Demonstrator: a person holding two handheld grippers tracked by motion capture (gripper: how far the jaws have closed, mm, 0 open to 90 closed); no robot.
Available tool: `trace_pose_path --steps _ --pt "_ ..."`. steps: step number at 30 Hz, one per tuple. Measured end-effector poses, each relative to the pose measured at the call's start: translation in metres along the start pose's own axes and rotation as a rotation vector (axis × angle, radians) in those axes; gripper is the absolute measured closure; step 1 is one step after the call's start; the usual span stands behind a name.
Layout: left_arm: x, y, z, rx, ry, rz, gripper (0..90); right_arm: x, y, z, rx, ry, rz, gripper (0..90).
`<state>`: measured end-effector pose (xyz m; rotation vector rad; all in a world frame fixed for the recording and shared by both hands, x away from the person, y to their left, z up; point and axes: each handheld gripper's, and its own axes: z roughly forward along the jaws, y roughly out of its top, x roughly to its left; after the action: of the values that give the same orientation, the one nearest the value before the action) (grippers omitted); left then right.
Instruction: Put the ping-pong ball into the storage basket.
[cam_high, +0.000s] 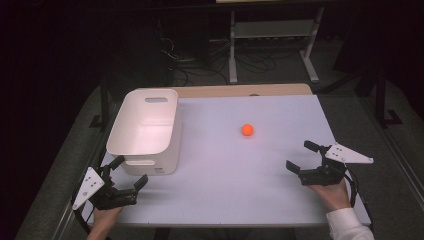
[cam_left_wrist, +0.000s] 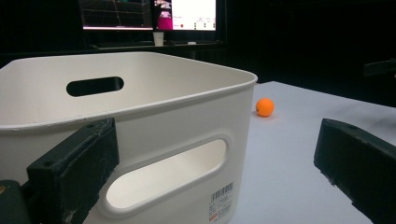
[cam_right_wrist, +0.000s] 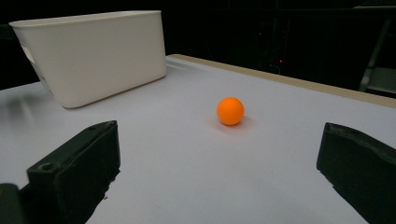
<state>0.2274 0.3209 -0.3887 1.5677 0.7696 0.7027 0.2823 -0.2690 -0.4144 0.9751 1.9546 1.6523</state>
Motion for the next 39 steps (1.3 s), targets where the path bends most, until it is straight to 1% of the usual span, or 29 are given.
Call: trace_pose_path --steps 3,4,6,9,10,15,16,20,22,23,25,26,27,30,33,34,35,37,39 --pt "0.000 0.000 0.000 0.005 0.000 0.002 0.0 0.000 0.000 0.000 0.004 -0.001 -0.002 0.0" --pt "-0.001 0.000 0.001 0.001 -0.003 -0.004 0.0 0.001 0.000 0.001 0.007 -0.002 -0.006 0.0" --pt "-0.001 0.000 0.000 0.002 -0.003 -0.003 0.0 0.002 0.000 0.001 0.024 -0.015 -0.012 0.0" --pt "-0.001 0.000 0.000 0.005 -0.003 0.001 0.0 0.003 0.000 0.000 0.036 -0.017 -0.006 0.0" --pt "-0.001 0.000 -0.001 0.006 -0.002 0.002 0.0 0.004 0.000 0.000 0.043 -0.019 -0.020 0.0" --pt "-0.001 -0.001 -0.001 0.011 0.002 -0.004 0.0 0.005 0.005 0.000 0.034 -0.019 -0.021 0.0" --pt "-0.002 -0.001 -0.001 0.012 0.002 -0.003 0.0 0.005 0.006 0.001 0.032 -0.019 -0.035 0.0" --pt "-0.002 -0.001 -0.001 0.013 0.000 -0.001 0.0 0.007 0.011 0.002 0.038 -0.008 -0.033 0.0" --pt "-0.002 0.000 -0.002 0.007 -0.002 -0.005 0.0 0.008 0.011 0.004 0.055 -0.004 -0.036 0.0" --pt "-0.002 0.000 -0.003 0.008 -0.003 0.001 0.0 0.008 0.012 0.004 0.064 0.001 -0.036 0.0" --pt "-0.001 0.000 -0.003 0.008 -0.003 0.003 0.0 0.008 0.012 0.005 0.068 0.000 -0.035 0.0" --pt "-0.002 -0.001 -0.002 0.008 -0.003 -0.010 0.0 0.008 0.013 0.005 0.079 0.004 -0.032 0.0" --pt "-0.002 -0.001 -0.002 0.008 -0.003 -0.010 0.0 0.007 0.014 0.006 0.085 0.004 -0.039 0.0" --pt "-0.002 -0.001 -0.002 0.012 -0.006 -0.009 0.0 0.006 0.021 0.007 0.102 0.014 -0.044 0.0" --pt "-0.003 0.000 -0.002 0.010 -0.009 -0.010 0.0 0.005 0.029 0.008 0.134 0.030 -0.047 0.0" --pt "-0.003 0.000 -0.002 0.010 -0.009 -0.010 0.0 0.005 0.029 0.008 0.134 0.030 -0.047 0.0" --pt "-0.002 0.000 -0.003 0.010 -0.008 -0.009 0.0 0.004 0.032 0.009 0.132 0.034 -0.058 0.0" --pt "-0.003 -0.001 -0.002 0.004 -0.006 -0.024 0.0 0.004 0.038 0.011 0.144 0.043 -0.066 0.0" --pt "-0.003 -0.001 -0.002 0.003 -0.005 -0.023 0.0 0.005 0.040 0.012 0.147 0.047 -0.069 0.0"
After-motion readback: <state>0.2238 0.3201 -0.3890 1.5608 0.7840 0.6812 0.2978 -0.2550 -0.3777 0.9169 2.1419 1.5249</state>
